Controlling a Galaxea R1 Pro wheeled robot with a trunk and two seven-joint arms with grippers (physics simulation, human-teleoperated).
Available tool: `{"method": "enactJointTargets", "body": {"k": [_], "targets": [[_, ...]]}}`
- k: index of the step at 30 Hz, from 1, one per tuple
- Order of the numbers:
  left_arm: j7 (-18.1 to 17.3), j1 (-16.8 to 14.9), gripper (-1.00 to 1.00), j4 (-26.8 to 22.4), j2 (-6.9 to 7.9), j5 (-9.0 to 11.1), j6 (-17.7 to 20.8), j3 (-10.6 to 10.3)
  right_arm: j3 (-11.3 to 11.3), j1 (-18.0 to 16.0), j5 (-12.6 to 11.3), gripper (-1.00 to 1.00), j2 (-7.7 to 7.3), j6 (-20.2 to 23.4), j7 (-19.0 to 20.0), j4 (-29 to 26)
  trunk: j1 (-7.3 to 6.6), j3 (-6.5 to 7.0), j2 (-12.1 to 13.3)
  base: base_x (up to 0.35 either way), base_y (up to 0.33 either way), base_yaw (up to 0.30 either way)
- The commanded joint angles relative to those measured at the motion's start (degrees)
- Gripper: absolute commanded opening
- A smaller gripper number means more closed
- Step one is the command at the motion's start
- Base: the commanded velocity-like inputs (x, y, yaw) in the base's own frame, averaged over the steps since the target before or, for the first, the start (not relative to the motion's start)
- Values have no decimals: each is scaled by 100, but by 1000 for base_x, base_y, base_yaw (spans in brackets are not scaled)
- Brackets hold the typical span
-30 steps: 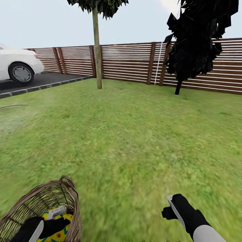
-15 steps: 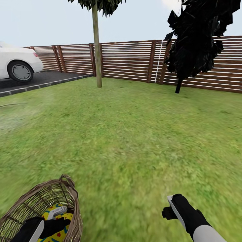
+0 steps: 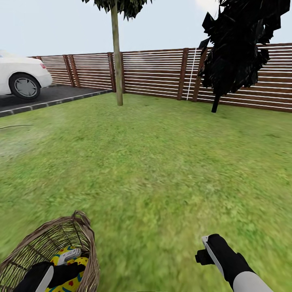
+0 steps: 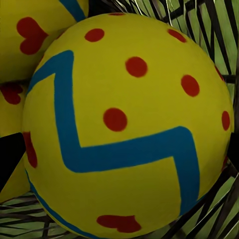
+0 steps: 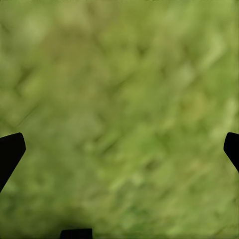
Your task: Take the three Easter eggs out of the wicker basket on the lawn in the garden, then place them on the lawn next to a single tree (choose any tree) so that all three eggs are next to the same tree and none are left in the basket.
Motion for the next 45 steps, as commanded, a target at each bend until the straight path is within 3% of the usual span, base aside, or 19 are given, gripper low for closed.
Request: {"method": "enactJointTargets", "body": {"k": [1, 23, 45], "targets": [[-30, 2, -100, -4, -5, 24, 37, 14, 29, -2, 33, 100, -6, 30, 11, -7, 0, -6, -2, 0, 0, 0], [-30, 2, -100, 77, -5, 24, 37, 14, 29, -2, -21, 100, -25, 11, 49, 151, 0, -6, -2, 0, 0, 0], [-11, 2, -100, 198, -100, 27, 37, 23, 38, -2, 12, 100, 12, 3, 46, 151, -57, 482, 28, 0, 0, 0]]}}
